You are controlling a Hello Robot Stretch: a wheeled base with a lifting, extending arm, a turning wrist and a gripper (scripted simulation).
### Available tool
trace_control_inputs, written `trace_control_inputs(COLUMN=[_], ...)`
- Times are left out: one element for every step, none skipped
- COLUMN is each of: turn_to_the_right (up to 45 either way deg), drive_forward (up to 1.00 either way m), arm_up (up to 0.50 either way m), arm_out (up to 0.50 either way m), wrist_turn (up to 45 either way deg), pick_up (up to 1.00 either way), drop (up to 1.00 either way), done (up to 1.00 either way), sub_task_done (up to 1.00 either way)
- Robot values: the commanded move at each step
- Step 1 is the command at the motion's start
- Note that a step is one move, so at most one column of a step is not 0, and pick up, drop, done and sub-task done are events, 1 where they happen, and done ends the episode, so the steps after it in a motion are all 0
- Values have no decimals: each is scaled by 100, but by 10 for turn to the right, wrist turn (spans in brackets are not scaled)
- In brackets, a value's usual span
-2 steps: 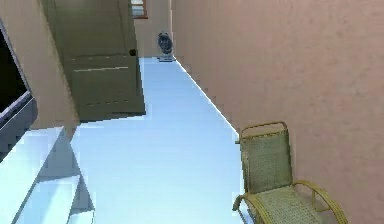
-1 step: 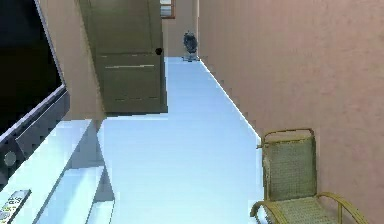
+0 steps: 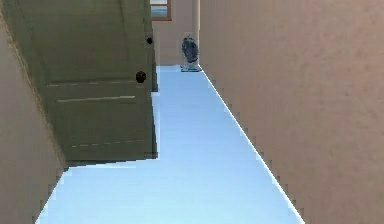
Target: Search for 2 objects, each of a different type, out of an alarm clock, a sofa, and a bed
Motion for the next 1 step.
trace_control_inputs(turn_to_the_right=[-90], drive_forward=[0], arm_up=[0], arm_out=[0], wrist_turn=[0], pick_up=[0], drop=[0], done=[0], sub_task_done=[0])
